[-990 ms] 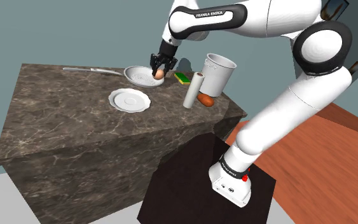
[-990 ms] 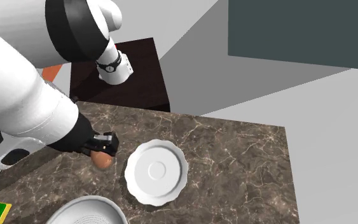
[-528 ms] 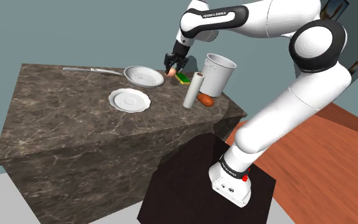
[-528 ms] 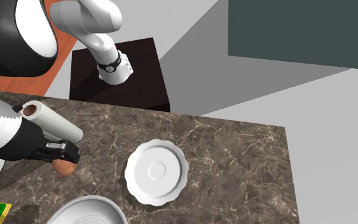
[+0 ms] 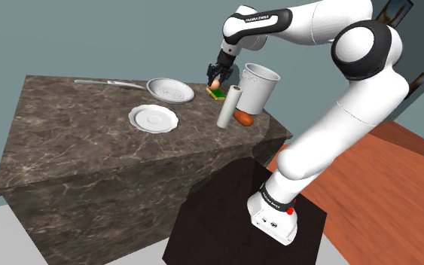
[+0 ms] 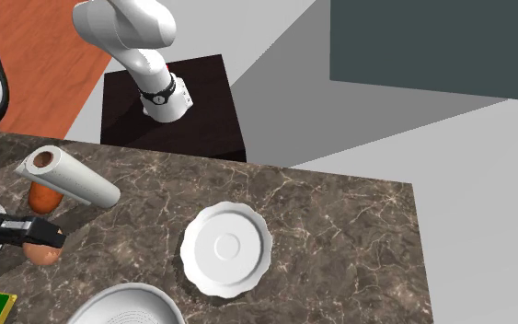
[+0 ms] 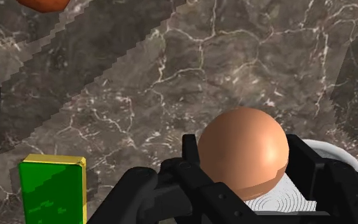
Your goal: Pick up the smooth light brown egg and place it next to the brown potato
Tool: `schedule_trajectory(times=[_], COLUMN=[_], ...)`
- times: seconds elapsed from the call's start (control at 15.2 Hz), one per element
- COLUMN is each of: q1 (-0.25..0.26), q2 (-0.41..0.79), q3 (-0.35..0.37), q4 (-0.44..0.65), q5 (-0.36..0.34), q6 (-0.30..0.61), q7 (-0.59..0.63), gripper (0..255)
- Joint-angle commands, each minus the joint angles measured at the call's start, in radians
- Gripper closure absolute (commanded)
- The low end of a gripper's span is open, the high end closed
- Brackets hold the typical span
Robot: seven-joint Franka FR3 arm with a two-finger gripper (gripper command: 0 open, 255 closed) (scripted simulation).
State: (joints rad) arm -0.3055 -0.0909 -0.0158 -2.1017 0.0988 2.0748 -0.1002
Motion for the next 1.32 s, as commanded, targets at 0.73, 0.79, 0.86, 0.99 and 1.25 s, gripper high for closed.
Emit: schedule_trajectory(times=[0.73, 0.79, 0.86, 0.99, 1.25], q1=[0.0, 0.0, 0.0, 0.001, 0.001], q2=[0.062, 0.069, 0.075, 0.089, 0.12], q3=[-0.002, -0.001, -0.001, -0.001, 0.0], q4=[-0.105, -0.112, -0.118, -0.131, -0.153], q5=[0.013, 0.014, 0.016, 0.019, 0.025], q6=[0.166, 0.179, 0.193, 0.219, 0.271], q7=[-0.024, -0.026, -0.028, -0.031, -0.039], gripper=[255, 255, 255, 255, 255])
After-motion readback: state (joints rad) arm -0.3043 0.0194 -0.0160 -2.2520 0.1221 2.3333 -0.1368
